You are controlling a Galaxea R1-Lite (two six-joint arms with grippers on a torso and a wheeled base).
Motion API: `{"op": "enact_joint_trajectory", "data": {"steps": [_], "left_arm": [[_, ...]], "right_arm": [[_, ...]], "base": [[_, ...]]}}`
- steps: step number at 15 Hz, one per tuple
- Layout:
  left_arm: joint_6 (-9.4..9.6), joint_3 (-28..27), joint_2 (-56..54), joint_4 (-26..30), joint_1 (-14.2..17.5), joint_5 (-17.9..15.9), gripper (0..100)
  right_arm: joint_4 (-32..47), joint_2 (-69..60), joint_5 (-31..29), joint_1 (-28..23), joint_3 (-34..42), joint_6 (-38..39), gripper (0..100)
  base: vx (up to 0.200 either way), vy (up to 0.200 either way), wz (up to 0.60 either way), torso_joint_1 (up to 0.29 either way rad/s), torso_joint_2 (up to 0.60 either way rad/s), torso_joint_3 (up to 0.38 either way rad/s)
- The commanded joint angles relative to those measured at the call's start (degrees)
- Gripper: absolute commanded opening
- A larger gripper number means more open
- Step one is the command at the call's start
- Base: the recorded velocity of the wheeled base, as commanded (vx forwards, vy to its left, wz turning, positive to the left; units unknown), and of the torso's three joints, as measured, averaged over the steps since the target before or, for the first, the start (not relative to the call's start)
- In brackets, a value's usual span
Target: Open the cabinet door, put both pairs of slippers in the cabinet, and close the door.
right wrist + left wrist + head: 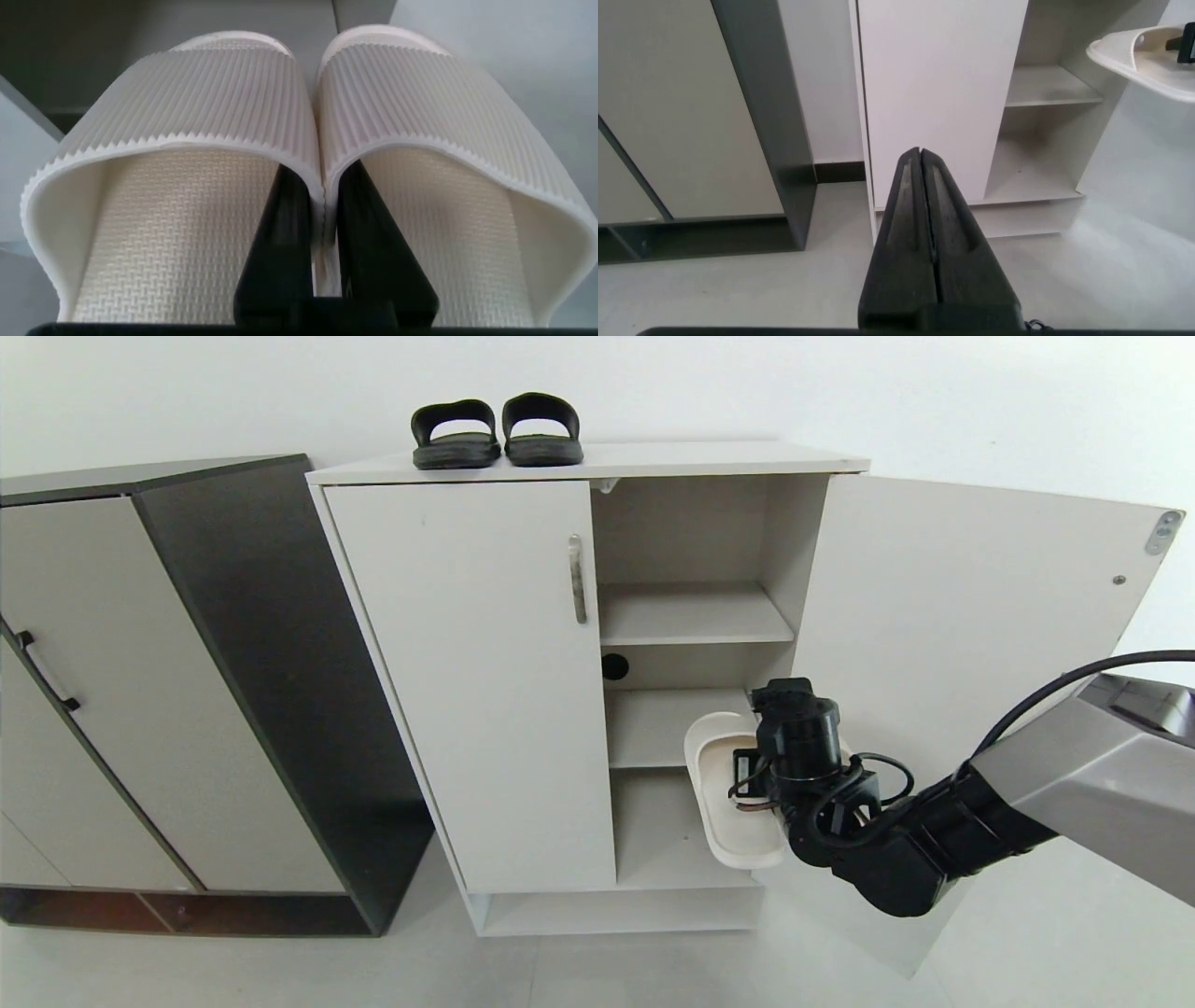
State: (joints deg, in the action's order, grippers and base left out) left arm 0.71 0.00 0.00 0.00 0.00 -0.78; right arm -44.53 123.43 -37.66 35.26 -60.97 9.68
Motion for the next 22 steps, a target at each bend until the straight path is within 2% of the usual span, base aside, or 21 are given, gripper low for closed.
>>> {"op": "enact_joint_trajectory", "data": {"steps": [1,9,14,22], "left_arm": [[0.00,0.0,0.1,0.0,0.0,0.0,0],[0.00,0.0,0.1,0.0,0.0,0.0,0],[0.00,0.0,0.1,0.0,0.0,0.0,0],[0.26,0.0,0.1,0.0,0.0,0.0,0]], "right_arm": [[0.0,-0.1,0.0,-0.1,0.0,0.0,0],[-0.4,-0.3,0.3,-0.1,0.2,-1.2,0],[-4.7,3.1,0.8,7.5,-2.0,-1.9,0],[-5.9,8.2,0.8,8.2,-4.3,-1.3,0]], "base": [[0.000,0.000,0.00,0.000,0.00,0.000],[0.000,0.000,0.00,0.000,0.00,0.000],[0.000,0.000,0.00,0.000,0.00,0.000],[0.000,0.000,0.00,0.000,0.00,0.000]]}}
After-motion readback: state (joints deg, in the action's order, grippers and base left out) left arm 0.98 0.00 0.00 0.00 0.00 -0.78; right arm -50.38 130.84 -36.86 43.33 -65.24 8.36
